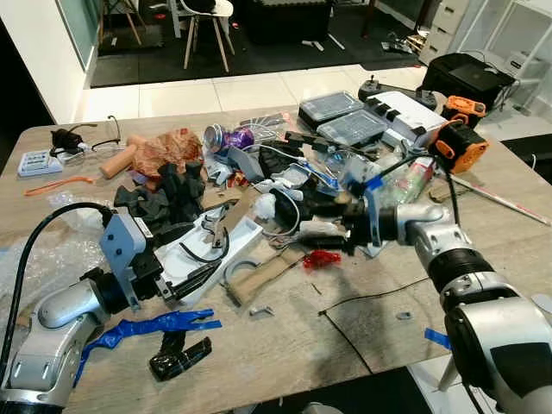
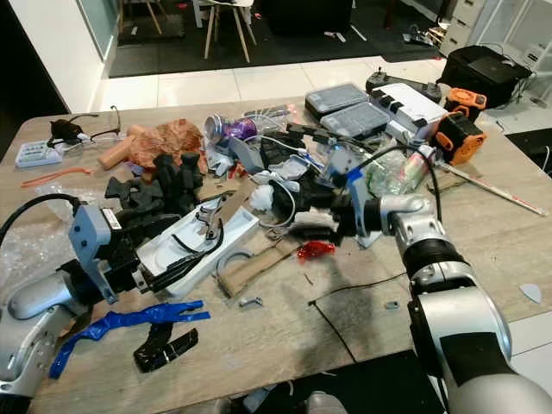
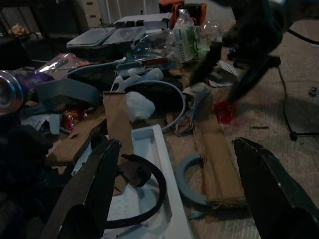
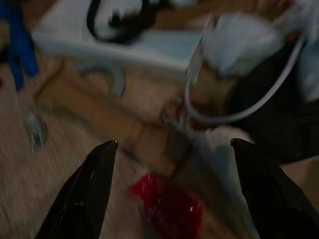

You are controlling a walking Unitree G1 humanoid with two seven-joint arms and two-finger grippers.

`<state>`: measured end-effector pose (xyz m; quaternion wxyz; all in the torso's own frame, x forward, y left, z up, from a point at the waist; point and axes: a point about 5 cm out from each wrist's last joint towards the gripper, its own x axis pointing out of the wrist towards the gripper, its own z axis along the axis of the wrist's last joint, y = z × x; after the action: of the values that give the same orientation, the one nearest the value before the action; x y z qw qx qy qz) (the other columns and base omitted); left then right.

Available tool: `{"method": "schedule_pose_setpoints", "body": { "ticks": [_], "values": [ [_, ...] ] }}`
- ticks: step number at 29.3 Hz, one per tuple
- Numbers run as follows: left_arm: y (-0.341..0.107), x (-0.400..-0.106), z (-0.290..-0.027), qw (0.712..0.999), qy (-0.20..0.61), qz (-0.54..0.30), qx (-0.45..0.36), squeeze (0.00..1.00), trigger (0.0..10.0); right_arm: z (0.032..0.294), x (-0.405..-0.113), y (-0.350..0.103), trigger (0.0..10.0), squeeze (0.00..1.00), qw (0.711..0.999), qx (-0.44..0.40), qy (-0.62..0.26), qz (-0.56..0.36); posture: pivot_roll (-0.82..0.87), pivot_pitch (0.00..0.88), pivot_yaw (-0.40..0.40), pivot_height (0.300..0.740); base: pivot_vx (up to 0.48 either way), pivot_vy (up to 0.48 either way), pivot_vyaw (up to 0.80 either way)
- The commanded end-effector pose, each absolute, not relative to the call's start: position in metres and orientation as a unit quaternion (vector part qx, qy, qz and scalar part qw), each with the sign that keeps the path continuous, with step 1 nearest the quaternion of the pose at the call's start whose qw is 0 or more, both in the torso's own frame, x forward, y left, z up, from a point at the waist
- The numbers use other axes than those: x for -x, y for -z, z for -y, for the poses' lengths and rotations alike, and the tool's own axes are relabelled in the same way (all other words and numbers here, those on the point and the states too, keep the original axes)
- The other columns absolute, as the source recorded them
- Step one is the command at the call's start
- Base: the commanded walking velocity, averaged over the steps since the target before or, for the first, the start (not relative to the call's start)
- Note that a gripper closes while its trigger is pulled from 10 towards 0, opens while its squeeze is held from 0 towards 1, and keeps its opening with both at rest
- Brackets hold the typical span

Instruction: Picking trash to rubbish bin

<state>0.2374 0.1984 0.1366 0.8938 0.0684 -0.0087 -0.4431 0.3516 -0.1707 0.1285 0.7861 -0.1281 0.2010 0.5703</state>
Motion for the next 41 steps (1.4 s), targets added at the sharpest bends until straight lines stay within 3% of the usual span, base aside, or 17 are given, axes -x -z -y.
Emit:
{"method": "schedule_pose_setpoints", "body": {
  "ticks": [1,5,15,25,35,37,41],
  "values": [
    [-0.142,-0.237,-0.200,0.893,0.444,0.014,-0.072,0.00,10.0,0.175,-0.349,-0.123,10.0,0.00,0.777,0.158,-0.569,-0.218,0.14,0.000,-0.009,0.740,0.000,0.000,0.00],
    [-0.143,-0.237,-0.198,0.893,0.445,0.015,-0.071,0.00,10.0,0.178,-0.353,-0.120,10.0,0.00,0.781,0.241,-0.534,-0.218,0.14,0.000,-0.011,0.740,0.000,0.000,0.00],
    [-0.143,-0.237,-0.192,0.892,0.447,0.021,-0.066,0.00,10.0,0.174,-0.361,-0.130,10.0,0.00,0.797,0.274,-0.509,-0.175,0.14,0.000,-0.011,0.740,0.000,0.000,0.00],
    [-0.145,-0.235,-0.192,0.890,0.450,0.020,-0.070,0.00,10.0,0.173,-0.363,-0.127,10.0,0.00,0.826,0.256,-0.476,-0.160,0.15,0.000,-0.008,0.740,0.000,0.000,0.00],
    [-0.138,-0.230,-0.199,0.889,0.452,-0.002,-0.073,0.00,10.0,0.169,-0.363,-0.124,9.9,0.00,0.836,0.222,-0.475,-0.162,0.16,0.000,-0.004,0.740,0.000,0.000,0.00],
    [-0.137,-0.230,-0.200,0.889,0.451,-0.005,-0.073,0.00,10.0,0.169,-0.363,-0.123,0.0,0.00,0.838,0.212,-0.475,-0.163,0.16,0.000,-0.002,0.740,0.000,0.000,0.00],
    [-0.137,-0.229,-0.201,0.890,0.450,-0.006,-0.072,0.00,10.0,0.167,-0.362,-0.123,0.0,0.00,0.838,0.196,-0.482,-0.165,0.16,0.000,-0.002,0.740,0.000,0.000,0.00]
  ]
}}
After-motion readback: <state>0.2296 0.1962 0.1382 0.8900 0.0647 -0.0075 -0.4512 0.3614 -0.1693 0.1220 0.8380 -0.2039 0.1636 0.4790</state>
